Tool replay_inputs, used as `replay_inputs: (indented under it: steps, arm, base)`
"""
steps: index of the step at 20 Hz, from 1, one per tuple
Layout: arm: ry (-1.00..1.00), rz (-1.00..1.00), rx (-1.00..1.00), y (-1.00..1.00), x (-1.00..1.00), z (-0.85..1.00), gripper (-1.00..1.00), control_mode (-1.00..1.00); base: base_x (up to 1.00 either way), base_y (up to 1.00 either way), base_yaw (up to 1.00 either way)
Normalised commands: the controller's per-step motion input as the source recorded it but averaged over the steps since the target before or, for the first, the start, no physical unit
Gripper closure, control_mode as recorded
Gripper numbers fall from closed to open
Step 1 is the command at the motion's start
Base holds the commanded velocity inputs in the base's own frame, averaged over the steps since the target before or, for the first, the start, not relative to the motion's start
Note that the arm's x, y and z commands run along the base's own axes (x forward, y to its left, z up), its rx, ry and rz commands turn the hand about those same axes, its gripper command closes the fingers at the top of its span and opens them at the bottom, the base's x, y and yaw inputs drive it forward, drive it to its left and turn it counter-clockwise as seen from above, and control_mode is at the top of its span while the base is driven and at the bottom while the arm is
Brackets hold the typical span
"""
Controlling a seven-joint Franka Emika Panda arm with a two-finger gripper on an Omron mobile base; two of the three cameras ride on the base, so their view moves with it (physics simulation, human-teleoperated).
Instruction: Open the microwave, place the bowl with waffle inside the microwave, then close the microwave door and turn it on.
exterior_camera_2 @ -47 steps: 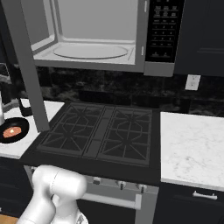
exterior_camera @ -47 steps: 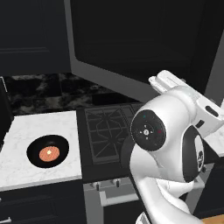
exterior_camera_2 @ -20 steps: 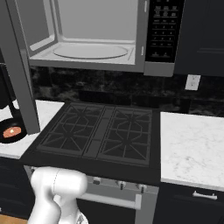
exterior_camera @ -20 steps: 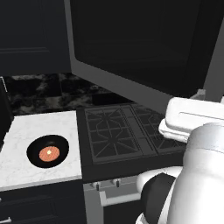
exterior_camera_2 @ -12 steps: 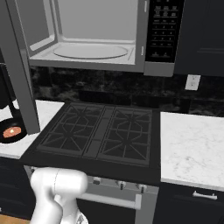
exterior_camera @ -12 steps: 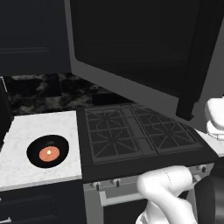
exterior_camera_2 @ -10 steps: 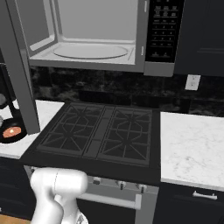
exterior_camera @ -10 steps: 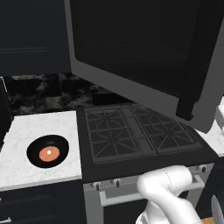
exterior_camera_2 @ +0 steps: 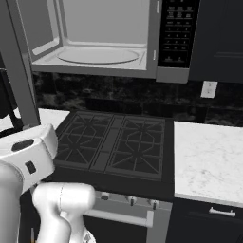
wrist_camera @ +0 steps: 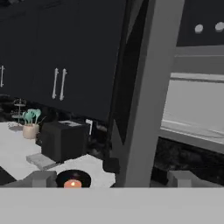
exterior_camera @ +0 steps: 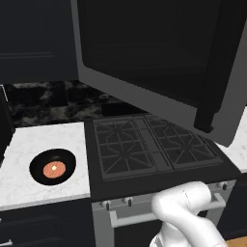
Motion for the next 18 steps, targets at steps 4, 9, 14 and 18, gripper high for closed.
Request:
replay_inputs:
  steps: [4,9,14,18]
  arm:
    - [0.33,0.82,0.0,-0.04,0.15,-0.34,-1.0,-1.0]
    - [0.21,0.54,0.11,-0.28,0.76,-0.08,-1.0,-1.0]
    - [0.15,0.11,0.01,-0.29,0.53,-0.09,-1.0,-1.0]
    - [0.14,0.09,0.05,-0.07,0.56,-0.12,-1.0,-1.0]
  base:
    - [0.0,0.0,0.0]
    - [0.0,0.0,0.0]
    - [0.0,0.0,0.0]
    - [0.0,0.0,0.0]
